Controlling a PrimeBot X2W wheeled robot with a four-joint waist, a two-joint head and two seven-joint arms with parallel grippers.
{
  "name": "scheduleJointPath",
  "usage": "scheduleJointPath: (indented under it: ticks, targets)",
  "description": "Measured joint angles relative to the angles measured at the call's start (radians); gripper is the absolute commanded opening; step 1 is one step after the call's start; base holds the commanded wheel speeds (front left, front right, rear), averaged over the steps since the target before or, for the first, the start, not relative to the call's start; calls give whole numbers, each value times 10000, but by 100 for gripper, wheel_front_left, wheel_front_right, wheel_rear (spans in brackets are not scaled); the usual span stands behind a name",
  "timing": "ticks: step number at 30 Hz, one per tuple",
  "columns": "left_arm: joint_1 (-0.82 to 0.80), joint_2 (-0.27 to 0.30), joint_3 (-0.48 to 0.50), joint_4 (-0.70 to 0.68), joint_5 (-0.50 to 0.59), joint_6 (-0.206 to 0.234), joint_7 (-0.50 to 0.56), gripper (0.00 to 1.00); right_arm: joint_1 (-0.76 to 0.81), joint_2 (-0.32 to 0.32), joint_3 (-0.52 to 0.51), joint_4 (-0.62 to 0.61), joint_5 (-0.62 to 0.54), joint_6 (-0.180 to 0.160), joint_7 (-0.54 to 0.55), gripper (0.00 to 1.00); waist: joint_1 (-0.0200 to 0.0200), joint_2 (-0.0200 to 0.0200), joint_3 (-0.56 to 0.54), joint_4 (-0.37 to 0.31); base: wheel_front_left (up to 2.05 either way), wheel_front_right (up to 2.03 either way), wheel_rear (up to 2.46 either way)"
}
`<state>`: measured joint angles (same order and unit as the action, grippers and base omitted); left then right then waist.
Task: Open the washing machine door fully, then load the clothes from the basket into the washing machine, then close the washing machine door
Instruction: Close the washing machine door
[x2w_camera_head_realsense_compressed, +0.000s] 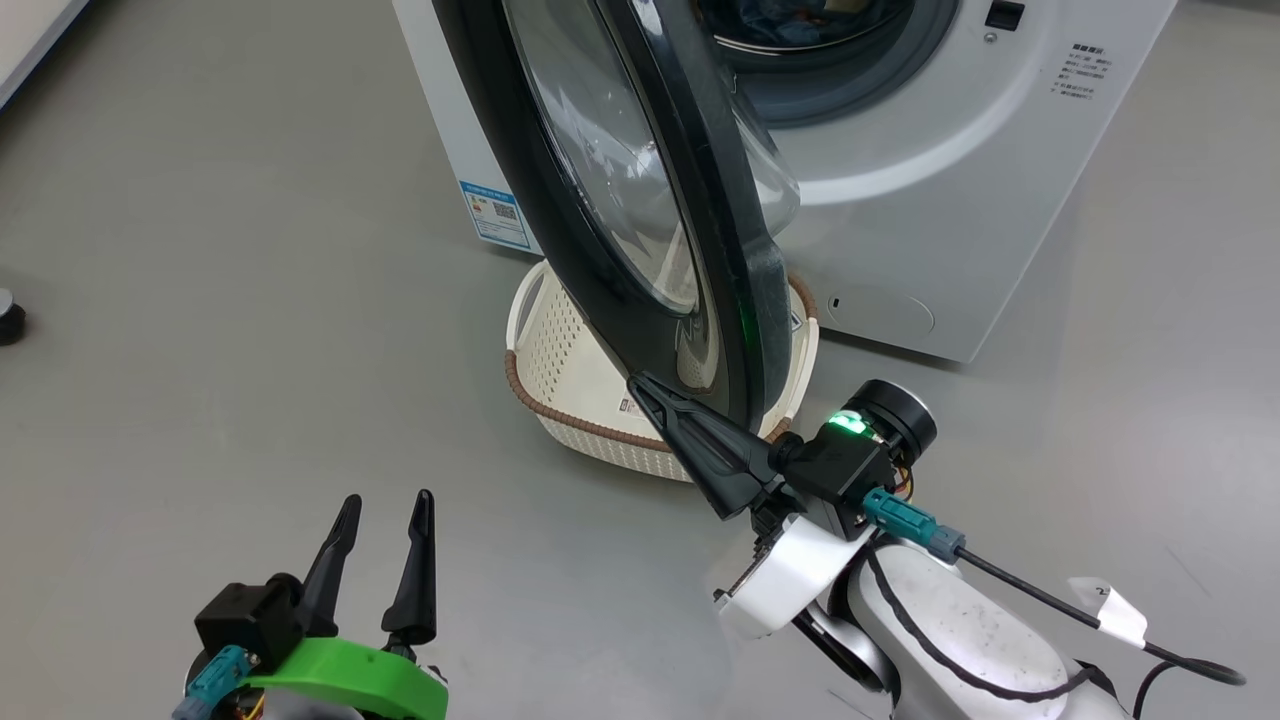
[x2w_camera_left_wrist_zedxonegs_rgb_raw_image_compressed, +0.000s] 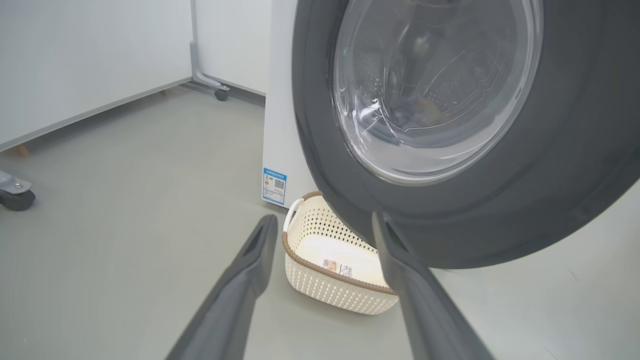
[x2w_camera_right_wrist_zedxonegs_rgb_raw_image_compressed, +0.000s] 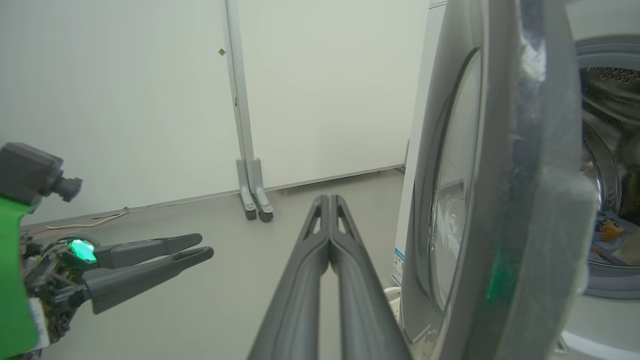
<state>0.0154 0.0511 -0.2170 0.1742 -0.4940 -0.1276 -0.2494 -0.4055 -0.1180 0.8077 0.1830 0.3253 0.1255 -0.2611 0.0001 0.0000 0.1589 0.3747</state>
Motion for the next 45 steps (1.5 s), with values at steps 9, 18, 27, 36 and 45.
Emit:
scheduleJointPath:
  ticks: [9,18,27,36,45]
  targets:
    - [-154,-21,109,-140,-69,0,-27,100,-326,12,-194,263,19,0,0,0,0,0,415,92,0,0,0]
    - [-224,-35,150,-184,-102,0,-27,100,-592,46,-387,416,23,0,0,0,0,0,665,-72,0,0,0]
    - [-327,-48,31,-151,-102,0,-27,100,-627,-13,-656,581,81,46,0,0,0,0,836,-174,0,0,0]
    - [-362,-59,203,-167,-201,0,-27,100,-901,-59,-853,614,77,58,0,0,0,0,981,-299,0,0,0]
    - [-474,-65,176,-205,-270,0,-27,100,-1134,-224,-1315,619,-21,58,0,0,0,0,1227,-501,0,0,0]
